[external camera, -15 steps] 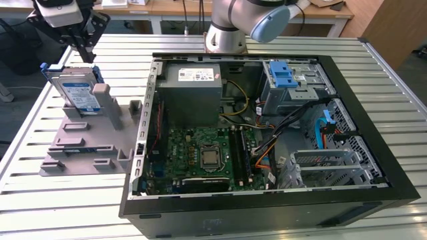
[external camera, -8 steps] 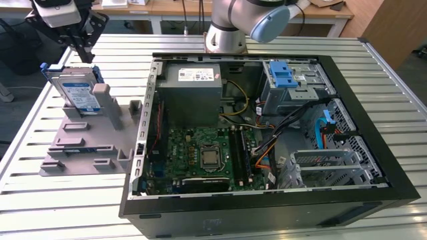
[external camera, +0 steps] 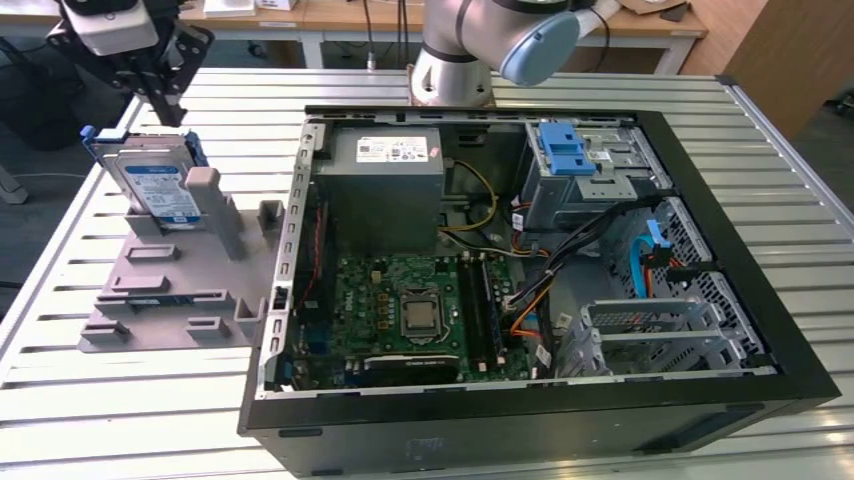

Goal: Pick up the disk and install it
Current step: 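Reach for the disk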

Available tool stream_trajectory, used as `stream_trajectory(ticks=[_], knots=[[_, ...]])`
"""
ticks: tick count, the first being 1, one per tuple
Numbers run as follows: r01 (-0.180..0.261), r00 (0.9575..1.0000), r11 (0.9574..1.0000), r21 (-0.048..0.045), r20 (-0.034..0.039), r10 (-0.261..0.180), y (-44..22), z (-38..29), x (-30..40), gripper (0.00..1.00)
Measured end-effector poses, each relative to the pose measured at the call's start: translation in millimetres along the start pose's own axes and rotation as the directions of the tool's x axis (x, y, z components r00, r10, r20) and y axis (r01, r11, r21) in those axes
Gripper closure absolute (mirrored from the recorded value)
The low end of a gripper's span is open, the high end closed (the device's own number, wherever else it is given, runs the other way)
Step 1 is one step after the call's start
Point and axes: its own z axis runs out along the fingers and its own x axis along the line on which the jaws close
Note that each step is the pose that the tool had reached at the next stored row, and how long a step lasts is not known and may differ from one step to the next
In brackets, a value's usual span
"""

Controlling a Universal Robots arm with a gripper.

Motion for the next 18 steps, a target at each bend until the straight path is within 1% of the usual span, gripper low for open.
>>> stream_trajectory(ticks=[18], knots=[[0.0,1.0,1.0,0.0,0.0,0.0,-0.6,1.0,7.2,0.89]])
